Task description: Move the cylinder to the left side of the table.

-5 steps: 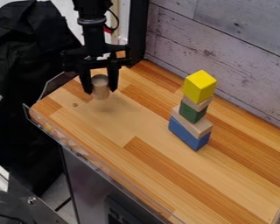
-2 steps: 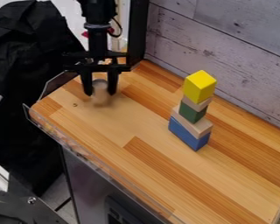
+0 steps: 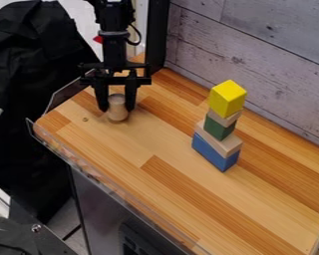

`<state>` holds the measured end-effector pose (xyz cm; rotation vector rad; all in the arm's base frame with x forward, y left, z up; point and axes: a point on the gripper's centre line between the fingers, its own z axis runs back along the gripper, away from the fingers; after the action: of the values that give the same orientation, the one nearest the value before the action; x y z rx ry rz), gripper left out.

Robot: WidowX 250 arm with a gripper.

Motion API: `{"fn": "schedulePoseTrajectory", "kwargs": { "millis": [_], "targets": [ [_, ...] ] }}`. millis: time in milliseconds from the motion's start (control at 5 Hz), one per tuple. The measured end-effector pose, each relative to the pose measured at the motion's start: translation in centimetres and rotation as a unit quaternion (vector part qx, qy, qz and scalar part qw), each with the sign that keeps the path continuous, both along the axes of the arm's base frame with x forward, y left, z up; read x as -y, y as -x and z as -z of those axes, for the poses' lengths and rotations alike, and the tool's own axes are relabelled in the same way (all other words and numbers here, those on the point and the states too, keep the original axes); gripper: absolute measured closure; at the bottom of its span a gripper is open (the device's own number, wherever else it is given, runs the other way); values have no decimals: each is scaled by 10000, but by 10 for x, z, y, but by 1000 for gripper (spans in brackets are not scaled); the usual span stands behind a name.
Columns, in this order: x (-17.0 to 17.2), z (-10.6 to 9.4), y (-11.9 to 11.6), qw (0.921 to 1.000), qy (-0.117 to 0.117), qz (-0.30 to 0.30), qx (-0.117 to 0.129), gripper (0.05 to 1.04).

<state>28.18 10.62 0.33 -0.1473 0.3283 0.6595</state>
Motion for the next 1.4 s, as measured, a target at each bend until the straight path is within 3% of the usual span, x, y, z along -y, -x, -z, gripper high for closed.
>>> {"fn": "schedulePoseTrajectory", "kwargs": {
  "millis": [200,400,600,800,1000,1200,1400],
  "targets": [
    [0,3,0,10000,18,21,-23,488],
    [0,2,-1,9999,-4,26,98,192],
    [0,-11,-5,9993,-89,-36,350,79],
    [3,-39,-9,9977,-246,-8,639,83],
    [12,-86,-22,9924,-731,314,940,83],
    [42,-132,-43,9850,-933,1021,1032,83],
    [69,-141,-50,9790,-745,1523,1136,83]
  ]
}}
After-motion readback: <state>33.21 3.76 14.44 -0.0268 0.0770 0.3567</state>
